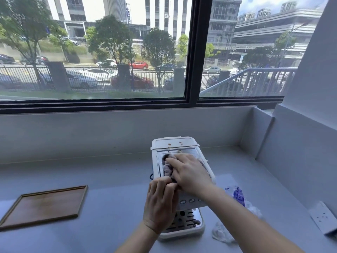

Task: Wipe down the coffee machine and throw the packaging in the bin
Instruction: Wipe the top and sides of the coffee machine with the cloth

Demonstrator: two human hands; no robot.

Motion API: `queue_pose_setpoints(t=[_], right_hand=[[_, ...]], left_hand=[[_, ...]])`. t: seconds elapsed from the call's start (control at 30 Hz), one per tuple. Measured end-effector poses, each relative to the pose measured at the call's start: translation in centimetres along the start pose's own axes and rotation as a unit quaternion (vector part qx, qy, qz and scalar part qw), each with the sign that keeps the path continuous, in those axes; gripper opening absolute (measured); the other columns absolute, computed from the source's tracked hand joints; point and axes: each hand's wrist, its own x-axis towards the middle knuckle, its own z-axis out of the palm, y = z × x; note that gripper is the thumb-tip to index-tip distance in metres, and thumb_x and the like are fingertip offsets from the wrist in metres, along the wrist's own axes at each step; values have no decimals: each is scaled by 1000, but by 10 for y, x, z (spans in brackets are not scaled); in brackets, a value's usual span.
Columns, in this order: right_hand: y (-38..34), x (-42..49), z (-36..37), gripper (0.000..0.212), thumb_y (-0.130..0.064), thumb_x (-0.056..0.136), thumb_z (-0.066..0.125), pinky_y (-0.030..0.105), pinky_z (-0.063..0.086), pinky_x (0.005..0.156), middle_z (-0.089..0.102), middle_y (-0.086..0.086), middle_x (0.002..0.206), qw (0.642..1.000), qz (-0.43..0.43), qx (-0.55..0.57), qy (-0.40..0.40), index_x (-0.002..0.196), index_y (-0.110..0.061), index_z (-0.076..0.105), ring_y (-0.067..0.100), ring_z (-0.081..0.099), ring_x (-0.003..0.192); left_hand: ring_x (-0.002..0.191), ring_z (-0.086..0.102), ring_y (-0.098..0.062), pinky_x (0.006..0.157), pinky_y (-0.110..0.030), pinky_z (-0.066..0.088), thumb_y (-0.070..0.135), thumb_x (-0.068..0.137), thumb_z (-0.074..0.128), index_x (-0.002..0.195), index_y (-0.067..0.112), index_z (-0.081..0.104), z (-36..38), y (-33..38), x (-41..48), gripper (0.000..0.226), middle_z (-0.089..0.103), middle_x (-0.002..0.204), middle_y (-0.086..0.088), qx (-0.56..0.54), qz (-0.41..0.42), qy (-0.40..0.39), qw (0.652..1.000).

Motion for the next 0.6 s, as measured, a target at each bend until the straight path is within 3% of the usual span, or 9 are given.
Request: queue_pose_setpoints(t=[0.1,0.2,0.3,0.4,0.5,0.57,0.6], right_hand=[[15,-7,-14,48,-46,93,49,36,19,116,40,-4,152,1000,17,20,-14,140,-39,47,23,32,139],[29,-27,-18,65,-67,86,45,45,18,118,33,-3,157,991,122,33,42,144,-36,41,22,22,146],[28,-37,-11,53,-55,97,42,41,24,115,43,-2,151,983,169,67,39,141,-27,43,24,26,146],[24,-31,-8,44,-47,101,34,40,25,115,49,-9,145,993,103,53,2,139,-30,48,18,38,138],[28,-29,-15,32,-32,103,38,31,37,103,60,-13,132,982,115,151,20,128,-32,57,11,52,123],[28,-32,-12,29,-24,101,41,29,41,88,63,-11,127,962,176,191,82,122,-32,59,12,54,118],[25,-32,-8,30,-22,99,41,31,41,87,62,-9,129,965,192,155,93,122,-31,57,15,53,119]], left_hand=[[94,52,-26,83,-38,46,19,96,54,96,15,62,-7,4,4,9,55,107,-3,-17,-14,-16,1000],[93,51,-19,80,-37,46,13,85,61,89,18,60,-19,9,14,6,53,102,4,-77,-72,14,994],[107,52,-22,93,-38,45,19,76,63,100,22,62,-22,17,45,25,56,115,5,-33,-68,-26,997],[137,37,-20,116,-39,26,29,79,58,131,27,56,-22,16,81,52,50,142,2,-9,-41,-209,977],[142,27,-10,117,-33,16,52,90,55,147,33,38,-22,2,94,63,37,154,10,-18,-17,-323,946],[141,27,-12,115,-32,17,69,90,42,149,38,31,-22,-6,89,68,37,153,11,22,4,-335,942],[138,31,-14,113,-34,21,72,90,34,148,40,32,-21,-8,85,67,41,150,11,45,13,-328,944]])
